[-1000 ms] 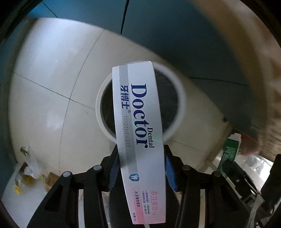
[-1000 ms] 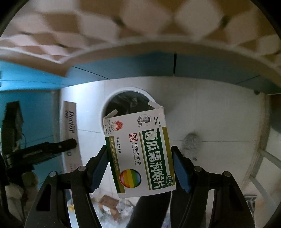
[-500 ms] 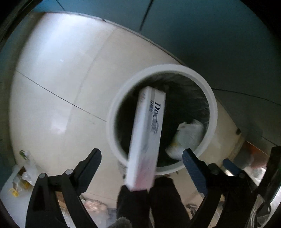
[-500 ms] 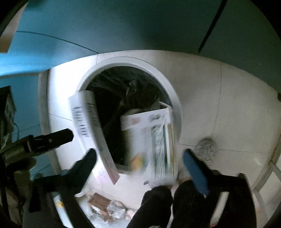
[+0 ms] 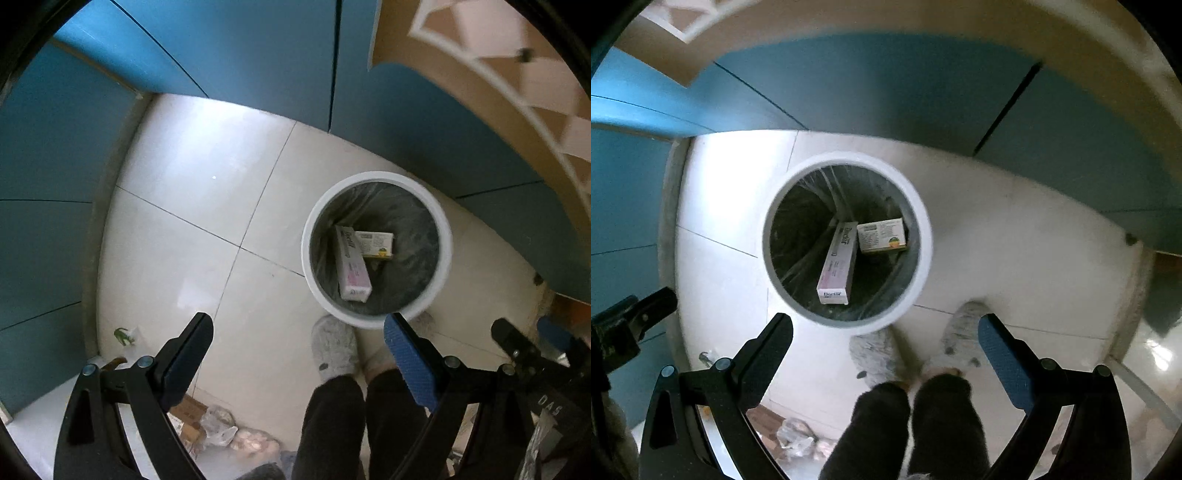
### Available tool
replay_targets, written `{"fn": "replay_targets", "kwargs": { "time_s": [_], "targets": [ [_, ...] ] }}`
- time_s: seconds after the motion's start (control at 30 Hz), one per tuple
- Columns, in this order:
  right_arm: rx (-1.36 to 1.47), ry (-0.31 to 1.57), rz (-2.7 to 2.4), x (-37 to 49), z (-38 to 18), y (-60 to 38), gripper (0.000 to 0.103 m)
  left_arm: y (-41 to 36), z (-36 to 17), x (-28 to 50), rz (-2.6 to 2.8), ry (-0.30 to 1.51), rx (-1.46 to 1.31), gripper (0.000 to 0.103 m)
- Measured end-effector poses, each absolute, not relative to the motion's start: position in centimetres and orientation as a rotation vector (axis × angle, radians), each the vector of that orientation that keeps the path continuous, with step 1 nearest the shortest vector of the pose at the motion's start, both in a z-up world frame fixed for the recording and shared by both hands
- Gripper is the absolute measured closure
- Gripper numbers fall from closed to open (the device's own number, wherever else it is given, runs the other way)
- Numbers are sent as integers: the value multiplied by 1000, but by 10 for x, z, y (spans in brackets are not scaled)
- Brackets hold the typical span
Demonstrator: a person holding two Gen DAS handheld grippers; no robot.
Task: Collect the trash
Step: 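Raise both tools back up toward the counter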
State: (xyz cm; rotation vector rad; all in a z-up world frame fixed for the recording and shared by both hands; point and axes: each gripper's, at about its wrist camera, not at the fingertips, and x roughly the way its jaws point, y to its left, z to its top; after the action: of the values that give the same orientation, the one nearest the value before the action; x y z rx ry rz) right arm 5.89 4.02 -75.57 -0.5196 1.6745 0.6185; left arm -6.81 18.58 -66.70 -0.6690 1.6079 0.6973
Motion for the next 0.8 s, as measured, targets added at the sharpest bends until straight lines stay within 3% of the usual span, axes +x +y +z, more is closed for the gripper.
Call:
{"fn": "replay_targets", "kwargs": {
  "time_s": [0.5,0.8],
  "targets": [
    [-545,1530,670,68,-502,16,2,150,-453,-79,677,1512,-648,9],
    [-492,1468,725,58,-367,1,2,134,-353,-87,650,1420,-631,9]
  ]
}}
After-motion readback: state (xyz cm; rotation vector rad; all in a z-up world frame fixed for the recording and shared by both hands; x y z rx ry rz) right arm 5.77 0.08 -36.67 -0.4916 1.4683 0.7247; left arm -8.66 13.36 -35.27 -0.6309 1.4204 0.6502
